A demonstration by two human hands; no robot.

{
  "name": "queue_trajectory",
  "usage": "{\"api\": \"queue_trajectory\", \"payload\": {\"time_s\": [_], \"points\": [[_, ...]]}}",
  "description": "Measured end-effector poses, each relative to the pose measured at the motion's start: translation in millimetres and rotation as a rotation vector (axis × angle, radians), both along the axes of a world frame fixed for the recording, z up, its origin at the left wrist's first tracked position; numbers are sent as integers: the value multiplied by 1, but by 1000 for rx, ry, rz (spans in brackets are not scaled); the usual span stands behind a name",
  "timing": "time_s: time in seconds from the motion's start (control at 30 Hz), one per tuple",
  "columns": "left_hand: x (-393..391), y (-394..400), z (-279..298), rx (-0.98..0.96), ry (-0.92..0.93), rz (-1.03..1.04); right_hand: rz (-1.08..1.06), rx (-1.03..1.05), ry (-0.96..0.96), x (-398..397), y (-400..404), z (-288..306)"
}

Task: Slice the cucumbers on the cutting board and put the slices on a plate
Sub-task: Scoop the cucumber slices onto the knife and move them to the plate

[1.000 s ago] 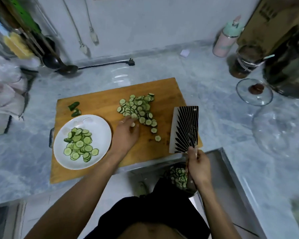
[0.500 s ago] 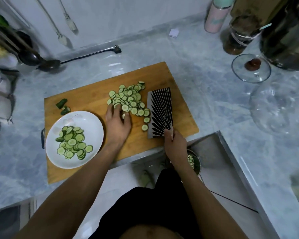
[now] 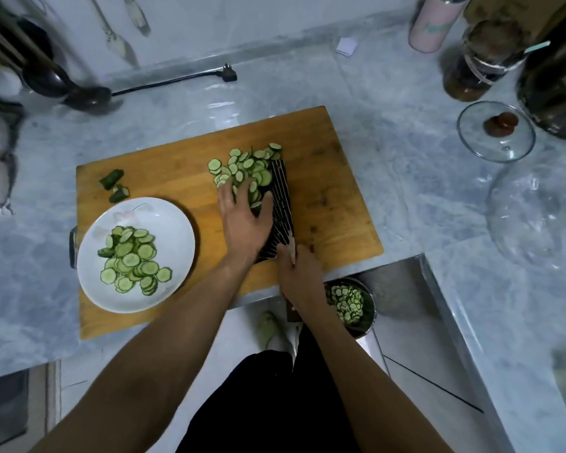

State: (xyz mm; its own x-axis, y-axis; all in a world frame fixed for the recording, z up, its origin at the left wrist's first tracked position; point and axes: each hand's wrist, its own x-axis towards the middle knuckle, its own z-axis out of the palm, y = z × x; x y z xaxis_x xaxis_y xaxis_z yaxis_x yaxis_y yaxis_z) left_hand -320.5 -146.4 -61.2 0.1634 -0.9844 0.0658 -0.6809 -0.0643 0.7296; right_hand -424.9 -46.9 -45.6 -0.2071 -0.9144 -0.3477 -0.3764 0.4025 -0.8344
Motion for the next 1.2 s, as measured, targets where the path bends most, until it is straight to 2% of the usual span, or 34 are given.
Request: {"api": "queue_trajectory", "payload": {"time_s": [0.2, 0.33, 0.53, 1.03, 1.2], "points": [[-4, 6, -4, -57, 56, 69, 34, 1, -14, -13, -3, 0], [-10, 0, 0, 7, 128, 71, 67, -23, 2, -14, -2, 3], [-24, 4, -3, -48, 72, 64, 37, -36, -25, -13, 9, -1], [-30, 23, 7, -95, 72, 78, 30, -62, -7, -16, 20, 6], [-13, 31, 20, -152, 72, 137, 87, -97, -49, -6, 23, 13]]}}
